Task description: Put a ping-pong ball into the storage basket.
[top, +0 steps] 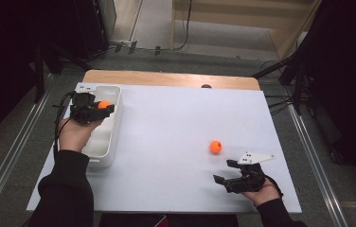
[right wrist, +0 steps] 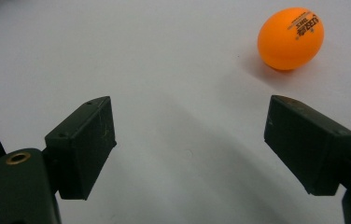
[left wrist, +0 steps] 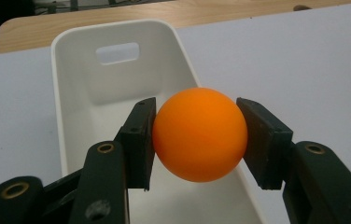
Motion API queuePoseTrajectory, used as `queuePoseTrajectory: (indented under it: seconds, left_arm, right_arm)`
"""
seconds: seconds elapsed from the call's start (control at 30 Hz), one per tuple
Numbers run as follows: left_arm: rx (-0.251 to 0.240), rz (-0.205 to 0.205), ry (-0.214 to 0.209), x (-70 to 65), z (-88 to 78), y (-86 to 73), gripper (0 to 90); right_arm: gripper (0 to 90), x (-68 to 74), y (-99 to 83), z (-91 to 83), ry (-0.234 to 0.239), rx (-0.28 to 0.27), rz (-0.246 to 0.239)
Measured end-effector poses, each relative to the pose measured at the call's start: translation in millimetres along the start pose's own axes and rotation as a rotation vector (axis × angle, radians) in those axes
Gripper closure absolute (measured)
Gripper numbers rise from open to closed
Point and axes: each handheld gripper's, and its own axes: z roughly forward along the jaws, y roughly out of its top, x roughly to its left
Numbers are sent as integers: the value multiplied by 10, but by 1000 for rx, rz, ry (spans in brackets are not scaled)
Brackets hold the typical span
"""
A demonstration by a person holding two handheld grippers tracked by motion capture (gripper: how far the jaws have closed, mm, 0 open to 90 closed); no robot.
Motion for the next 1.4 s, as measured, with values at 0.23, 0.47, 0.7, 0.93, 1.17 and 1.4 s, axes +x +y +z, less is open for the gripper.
queuePoseTrajectory:
  seconds: [0.23,0.47,0.7,0.93,1.17,1.4]
  left_arm:
    - [-34,-25,48,-14,34,-23,503]
    - [-36,-28,77,-5,76,-53,502]
    - [-34,-53,84,36,112,-83,502]
    - [-17,-70,91,73,157,-114,501]
    - [-5,-66,99,71,178,-121,500]
    - [-1,-70,93,77,178,-120,500]
  right_arm:
    - [149,1,0,0,0,0,0]
    - [149,1,-1,0,1,0,0]
    - [149,1,0,1,0,0,0]
    - [149,5,0,1,0,2,2]
    - [149,6,0,3,0,2,3]
    - [149,6,0,3,1,1,2]
